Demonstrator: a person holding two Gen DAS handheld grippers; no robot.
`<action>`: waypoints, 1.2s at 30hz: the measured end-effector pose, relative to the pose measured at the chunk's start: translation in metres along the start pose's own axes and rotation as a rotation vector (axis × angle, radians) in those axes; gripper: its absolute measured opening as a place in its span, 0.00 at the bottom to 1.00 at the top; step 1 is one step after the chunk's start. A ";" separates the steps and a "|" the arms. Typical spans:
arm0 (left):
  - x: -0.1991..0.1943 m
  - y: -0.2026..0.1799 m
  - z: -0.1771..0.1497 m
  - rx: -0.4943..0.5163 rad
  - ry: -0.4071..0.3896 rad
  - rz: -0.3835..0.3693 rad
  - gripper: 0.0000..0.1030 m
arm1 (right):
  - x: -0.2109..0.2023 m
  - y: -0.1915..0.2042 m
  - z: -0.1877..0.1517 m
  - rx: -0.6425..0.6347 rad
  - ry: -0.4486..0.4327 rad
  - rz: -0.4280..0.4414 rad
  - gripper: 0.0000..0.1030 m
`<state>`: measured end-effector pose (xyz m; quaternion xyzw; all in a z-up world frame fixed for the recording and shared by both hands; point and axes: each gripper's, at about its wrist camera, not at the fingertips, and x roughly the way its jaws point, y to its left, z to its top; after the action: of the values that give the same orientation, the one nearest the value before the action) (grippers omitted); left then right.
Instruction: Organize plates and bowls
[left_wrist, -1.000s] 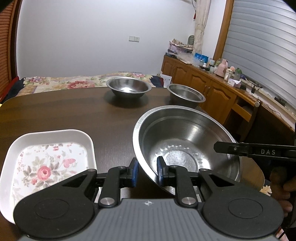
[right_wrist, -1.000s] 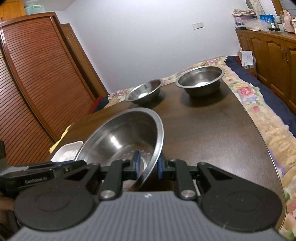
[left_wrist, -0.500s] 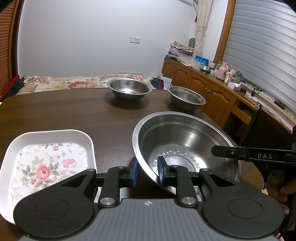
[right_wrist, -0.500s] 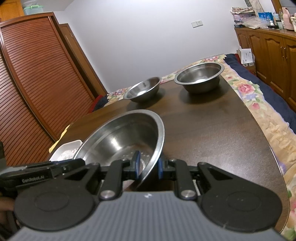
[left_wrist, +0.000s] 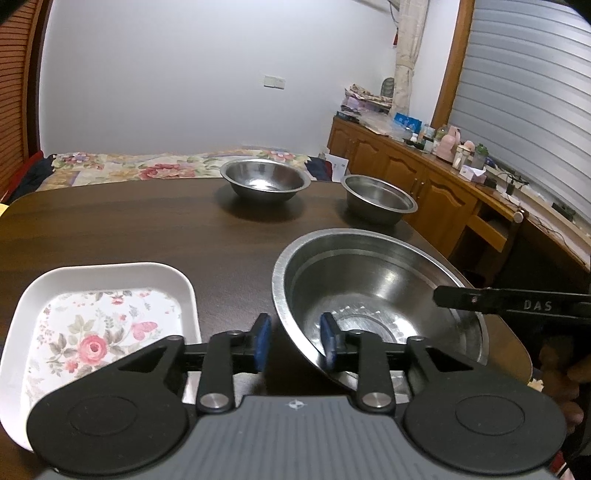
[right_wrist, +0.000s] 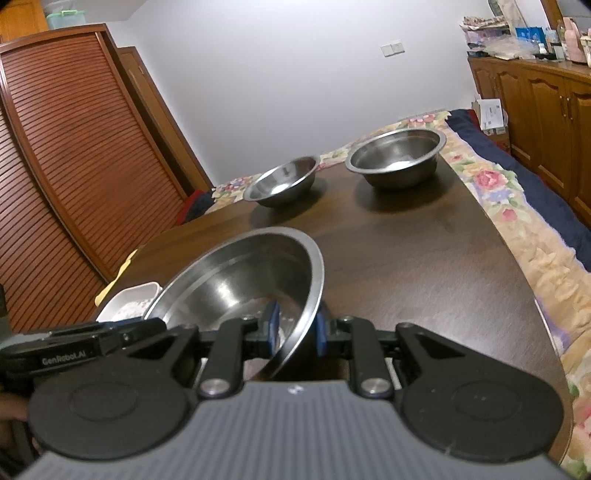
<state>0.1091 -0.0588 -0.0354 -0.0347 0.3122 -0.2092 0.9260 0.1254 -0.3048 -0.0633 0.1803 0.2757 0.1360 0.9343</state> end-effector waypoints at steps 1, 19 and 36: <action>-0.001 0.001 0.001 -0.003 -0.003 -0.001 0.36 | -0.001 0.000 0.001 0.000 -0.005 -0.003 0.23; -0.014 0.028 0.083 0.023 -0.158 0.054 0.42 | -0.023 0.023 0.088 -0.223 -0.132 -0.056 0.32; 0.050 0.052 0.135 0.102 -0.124 0.060 0.42 | 0.046 0.031 0.137 -0.295 -0.041 -0.087 0.37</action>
<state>0.2439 -0.0406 0.0350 0.0088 0.2440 -0.1944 0.9501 0.2359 -0.2968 0.0353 0.0318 0.2412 0.1307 0.9611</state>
